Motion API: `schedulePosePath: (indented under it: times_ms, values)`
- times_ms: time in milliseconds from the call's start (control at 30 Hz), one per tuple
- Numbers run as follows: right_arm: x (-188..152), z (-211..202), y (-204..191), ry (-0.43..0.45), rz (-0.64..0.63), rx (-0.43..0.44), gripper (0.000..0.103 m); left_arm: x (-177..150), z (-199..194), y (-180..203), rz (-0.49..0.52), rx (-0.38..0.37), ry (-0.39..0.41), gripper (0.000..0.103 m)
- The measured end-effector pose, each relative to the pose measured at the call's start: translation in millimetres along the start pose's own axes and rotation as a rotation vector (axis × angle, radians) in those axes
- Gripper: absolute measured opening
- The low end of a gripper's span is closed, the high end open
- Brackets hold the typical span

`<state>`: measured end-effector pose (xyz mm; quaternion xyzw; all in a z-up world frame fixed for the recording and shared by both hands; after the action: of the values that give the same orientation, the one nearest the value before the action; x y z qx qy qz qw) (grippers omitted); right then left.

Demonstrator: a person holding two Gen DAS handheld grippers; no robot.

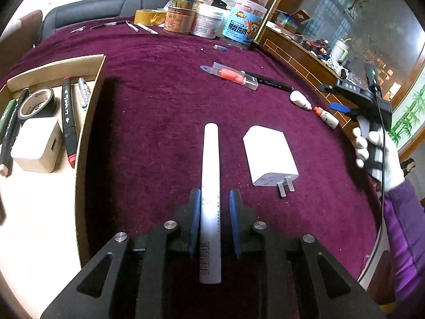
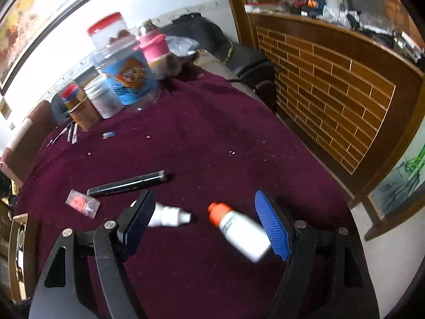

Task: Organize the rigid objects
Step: 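Grasp the small white bottle with the right tool while the left holds the tube, then carry the white tube and white bottle into the box and open both tools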

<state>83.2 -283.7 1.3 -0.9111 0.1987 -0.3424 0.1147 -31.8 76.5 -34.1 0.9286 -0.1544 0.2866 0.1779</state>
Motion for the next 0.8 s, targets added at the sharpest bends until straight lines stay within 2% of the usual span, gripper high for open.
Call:
schedulePosePath:
  times_ms: [100,133,200,267,300,400,567,733,767,800]
  values:
    - [2.6,11.4,-20.5,-0.033,-0.023,0.079,0.078,0.1,0.1,-0.2,0.0,0.0,0.0,0.018]
    - [-1.8,19.7,-33.7,-0.078,-0.053,0.112,0.078,0.2,0.1,-0.2,0.0,0.0,0.0,0.018]
    - [-10.5,32.7,-48.7,-0.134,-0.107,0.119,0.078,0.1,0.1,-0.3,0.0,0.0,0.0,0.018]
    - [-26.3,46.3,-59.3,-0.189,-0.187,0.086,0.075,0.1,0.1,-0.3,0.001,-0.001,0.0,0.018]
    - [-29.8,47.3,-62.4,-0.185,-0.218,0.064,0.075,0.1,0.0,-0.3,0.001,-0.001,0.0,0.018]
    - [-43.0,46.1,-66.6,-0.212,-0.261,0.057,0.058,-0.1,0.3,-0.1,-0.003,-0.002,0.001,0.018]
    - [-50.2,48.5,-74.2,-0.166,-0.363,-0.089,0.057,0.4,0.6,-0.4,-0.006,-0.003,0.001,0.018]
    - [-36.8,60.5,-78.8,-0.167,-0.278,-0.084,0.057,0.5,1.2,-0.3,-0.005,-0.002,0.0,0.018]
    - [-37.8,61.2,-79.7,-0.162,-0.274,-0.1,0.053,0.5,1.2,-0.2,-0.005,-0.003,0.001,0.018]
    - [-38.9,59.2,-79.3,-0.15,-0.285,-0.133,0.035,0.4,1.2,-0.3,-0.004,-0.004,0.001,0.018]
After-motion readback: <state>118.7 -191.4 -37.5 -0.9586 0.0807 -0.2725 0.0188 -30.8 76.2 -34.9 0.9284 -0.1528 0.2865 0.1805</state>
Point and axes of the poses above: each gripper's, at about its wrist camera, not at the fingertips, and z roughly the way its jaws point, y to its right, x to its top, the point moved 6 cm from there along z, roughly the way its jaws point, and after that the axes turned 6 degrees about z, right-handed, at the moved point
